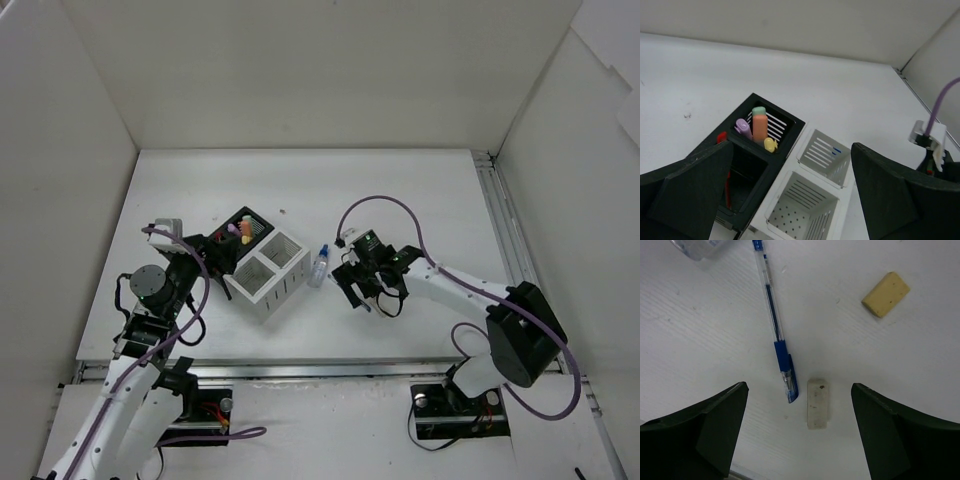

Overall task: Sort the stationery into containers
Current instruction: Pick up the pen from the center of the board.

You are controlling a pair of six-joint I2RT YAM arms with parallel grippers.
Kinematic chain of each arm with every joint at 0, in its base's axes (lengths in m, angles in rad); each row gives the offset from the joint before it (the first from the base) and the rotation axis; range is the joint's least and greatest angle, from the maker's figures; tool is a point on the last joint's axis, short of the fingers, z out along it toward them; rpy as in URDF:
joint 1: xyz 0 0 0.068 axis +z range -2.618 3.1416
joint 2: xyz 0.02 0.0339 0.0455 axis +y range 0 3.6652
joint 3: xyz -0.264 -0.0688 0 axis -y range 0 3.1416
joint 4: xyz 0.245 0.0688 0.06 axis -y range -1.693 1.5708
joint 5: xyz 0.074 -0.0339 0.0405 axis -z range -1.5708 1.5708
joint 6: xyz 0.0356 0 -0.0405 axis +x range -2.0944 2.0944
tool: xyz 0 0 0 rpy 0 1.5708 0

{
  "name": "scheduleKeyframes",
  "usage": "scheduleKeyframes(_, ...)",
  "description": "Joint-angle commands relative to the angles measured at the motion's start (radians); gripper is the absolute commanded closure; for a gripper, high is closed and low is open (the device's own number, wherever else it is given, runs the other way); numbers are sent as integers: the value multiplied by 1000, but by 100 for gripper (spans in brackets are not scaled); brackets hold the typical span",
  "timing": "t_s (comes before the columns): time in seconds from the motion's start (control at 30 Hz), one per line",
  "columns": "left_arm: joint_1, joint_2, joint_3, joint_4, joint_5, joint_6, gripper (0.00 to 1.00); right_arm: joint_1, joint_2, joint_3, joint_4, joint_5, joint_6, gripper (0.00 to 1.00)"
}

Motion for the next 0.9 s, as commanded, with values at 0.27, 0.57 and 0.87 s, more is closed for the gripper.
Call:
scheduleKeyframes(0.27, -25, -9, 116, -70, 128, 84, 0, -1, 259, 168, -120, -96, -150, 45)
scheduleKeyframes(0.57, -25, 10, 160, -84, 113, 154, 0, -39, 337, 197, -200, -230, -205, 92)
scheduleKeyframes(0.87, -113, 240, 316, -194, 698, 497, 0, -44, 84, 194, -220, -435, -299, 98)
